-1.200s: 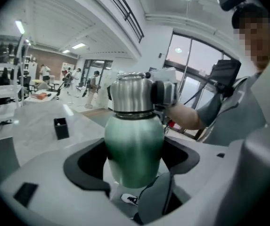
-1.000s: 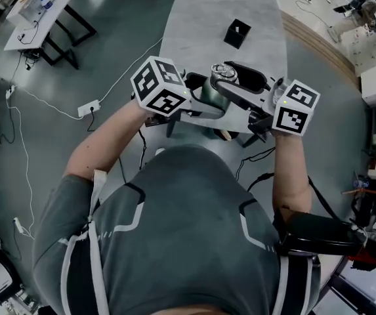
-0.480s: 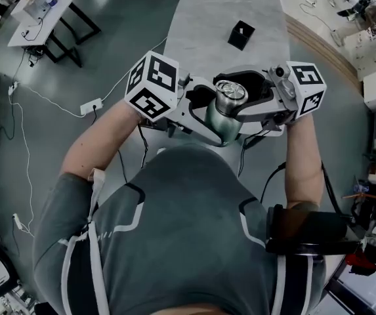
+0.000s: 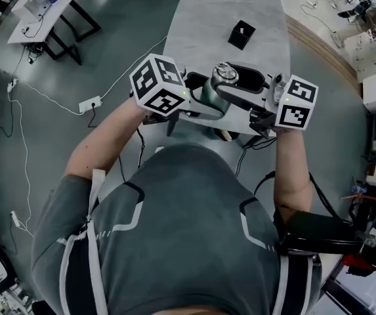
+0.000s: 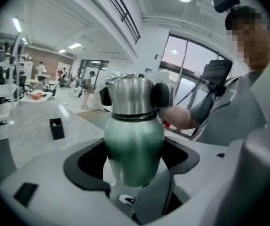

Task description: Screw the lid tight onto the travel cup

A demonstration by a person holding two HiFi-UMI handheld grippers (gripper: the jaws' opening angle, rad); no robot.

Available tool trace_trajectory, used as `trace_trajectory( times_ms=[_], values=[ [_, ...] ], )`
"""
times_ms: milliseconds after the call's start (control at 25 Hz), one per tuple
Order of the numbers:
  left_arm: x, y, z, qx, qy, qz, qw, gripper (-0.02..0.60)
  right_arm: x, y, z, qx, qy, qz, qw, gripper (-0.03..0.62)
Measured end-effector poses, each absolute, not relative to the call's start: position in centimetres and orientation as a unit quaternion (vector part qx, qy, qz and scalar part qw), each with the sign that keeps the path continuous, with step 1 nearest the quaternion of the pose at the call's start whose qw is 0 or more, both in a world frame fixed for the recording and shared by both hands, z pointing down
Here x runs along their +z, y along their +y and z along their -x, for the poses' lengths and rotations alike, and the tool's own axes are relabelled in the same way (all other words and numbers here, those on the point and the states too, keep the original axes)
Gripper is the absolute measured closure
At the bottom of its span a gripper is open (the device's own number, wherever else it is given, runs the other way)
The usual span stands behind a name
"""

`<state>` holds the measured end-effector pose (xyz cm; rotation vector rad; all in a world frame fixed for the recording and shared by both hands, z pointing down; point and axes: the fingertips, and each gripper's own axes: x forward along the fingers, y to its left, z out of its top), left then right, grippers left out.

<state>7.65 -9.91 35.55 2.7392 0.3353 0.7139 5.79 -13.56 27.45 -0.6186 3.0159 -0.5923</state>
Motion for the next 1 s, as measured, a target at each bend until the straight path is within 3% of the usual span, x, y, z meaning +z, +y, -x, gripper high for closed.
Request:
trace_trajectory(
  times_ms=[160,280,480,720,1000],
  values=[
    [37.0,-12.5,-7.9,0.256,0.023,-0.959,0.122,0.216,29.0,-15.6,-6.5,-0.192,0.925,0.326,-0.021,0.326],
    [37.3,-12.4,-8.0,0.251,0.024,-0.959,0.13,0.215,29.4,-15.5,-6.3,-0.183,0.925,0.331,-0.033,0.324],
    [35.1,-9.6,-7.4,0.215,0.114,-0.959,0.142,0.215,26.9,-13.4,-6.6,-0.184,0.962,0.199,0.017,0.273],
    [31.7,-5.6,-6.8,0.174,0.229,-0.945,0.158,0.215,24.0,-9.3,-4.9,-0.139,0.99,-0.013,0.033,0.272],
    [31.2,-4.5,-6.8,0.186,0.252,-0.94,0.134,0.215,23.1,-7.8,-4.0,-0.129,0.987,-0.086,0.034,0.304]
  ],
)
